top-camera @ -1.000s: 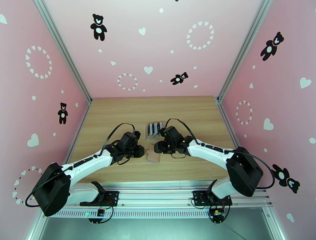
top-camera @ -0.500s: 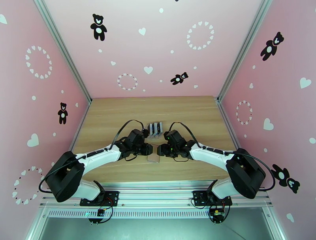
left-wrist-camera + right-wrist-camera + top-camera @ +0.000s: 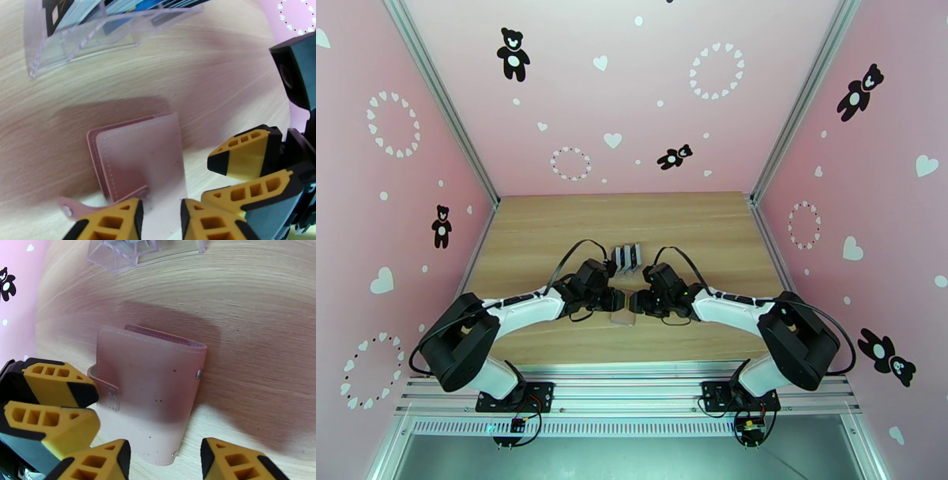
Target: Put the credit cards into the card holder
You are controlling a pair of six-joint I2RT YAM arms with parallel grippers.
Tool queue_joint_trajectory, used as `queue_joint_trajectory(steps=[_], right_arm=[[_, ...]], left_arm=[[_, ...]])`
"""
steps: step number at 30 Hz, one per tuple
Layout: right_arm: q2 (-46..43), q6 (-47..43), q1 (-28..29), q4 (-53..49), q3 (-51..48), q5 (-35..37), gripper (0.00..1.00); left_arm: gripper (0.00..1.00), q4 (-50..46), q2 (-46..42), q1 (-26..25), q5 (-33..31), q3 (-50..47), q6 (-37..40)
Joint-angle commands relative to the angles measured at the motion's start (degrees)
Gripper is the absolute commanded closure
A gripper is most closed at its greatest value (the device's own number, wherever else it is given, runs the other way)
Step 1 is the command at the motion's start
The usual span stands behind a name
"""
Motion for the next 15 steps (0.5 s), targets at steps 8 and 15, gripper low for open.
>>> queue_joint_trajectory(steps=[8, 15], right_arm=[[1.87, 1.37, -0.09, 3.91, -1.41, -1.28, 0.52], [4.13, 2.00, -0.16, 6.32, -1.55, -2.25, 0.53]], left_arm=[[0.67, -0.15, 0.08, -0.09, -3.87, -2.22, 0.88], [0.68, 0.36, 0.65, 0.10, -4.39, -3.36, 0.83]])
